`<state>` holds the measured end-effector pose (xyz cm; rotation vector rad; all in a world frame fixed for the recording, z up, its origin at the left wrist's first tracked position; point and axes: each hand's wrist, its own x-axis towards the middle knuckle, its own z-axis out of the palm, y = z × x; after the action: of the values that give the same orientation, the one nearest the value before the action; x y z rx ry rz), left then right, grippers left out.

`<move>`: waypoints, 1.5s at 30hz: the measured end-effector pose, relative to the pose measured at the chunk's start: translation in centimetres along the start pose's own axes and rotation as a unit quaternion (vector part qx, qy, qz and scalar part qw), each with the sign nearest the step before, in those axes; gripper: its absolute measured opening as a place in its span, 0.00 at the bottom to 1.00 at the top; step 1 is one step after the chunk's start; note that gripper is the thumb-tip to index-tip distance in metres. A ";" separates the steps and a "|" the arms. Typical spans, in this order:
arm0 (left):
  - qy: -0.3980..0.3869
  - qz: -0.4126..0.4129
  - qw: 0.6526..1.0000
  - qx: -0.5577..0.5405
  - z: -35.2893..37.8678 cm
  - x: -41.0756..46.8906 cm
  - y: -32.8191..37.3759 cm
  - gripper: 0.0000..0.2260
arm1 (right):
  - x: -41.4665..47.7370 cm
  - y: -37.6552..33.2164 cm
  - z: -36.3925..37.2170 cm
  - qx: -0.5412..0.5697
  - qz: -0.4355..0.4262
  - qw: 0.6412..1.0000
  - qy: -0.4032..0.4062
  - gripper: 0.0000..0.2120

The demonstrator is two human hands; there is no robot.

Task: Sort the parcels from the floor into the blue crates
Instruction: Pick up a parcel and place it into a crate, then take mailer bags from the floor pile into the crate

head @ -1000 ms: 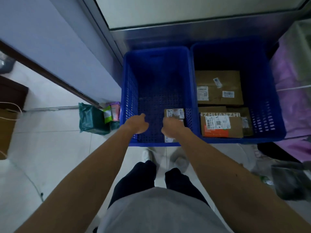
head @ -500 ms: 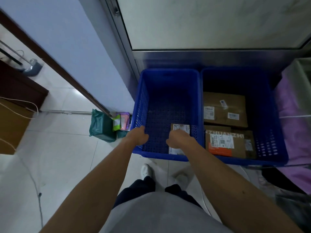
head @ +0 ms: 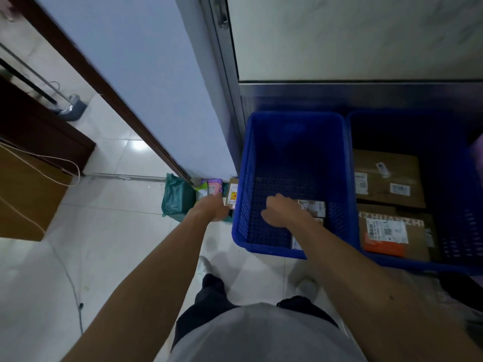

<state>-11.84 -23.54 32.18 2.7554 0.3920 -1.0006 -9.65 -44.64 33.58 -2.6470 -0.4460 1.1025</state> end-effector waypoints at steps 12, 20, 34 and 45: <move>-0.064 0.056 0.990 -0.109 -4.8 11.1 -15.9 0.16 | 8.6 -14.8 6.0 0.010 0.089 0.996 -0.005 0.07; -0.104 0.076 0.987 -0.095 -7.2 13.8 -23.9 0.15 | 11.9 -20.9 7.9 0.044 0.132 0.990 -0.016 0.15; -0.101 -0.018 0.978 -0.183 -2.1 17.7 -31.2 0.22 | 22.2 -24.0 12.5 0.002 0.094 0.991 -0.100 0.17; -0.056 -0.086 0.974 -0.202 9.6 29.4 -39.6 0.24 | 39.2 -26.5 23.1 0.026 0.123 0.983 -0.134 0.21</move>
<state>-8.07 16.91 2.60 2.3213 0.7362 -0.9802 -4.94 -3.42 1.15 -2.5677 -0.1344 1.5333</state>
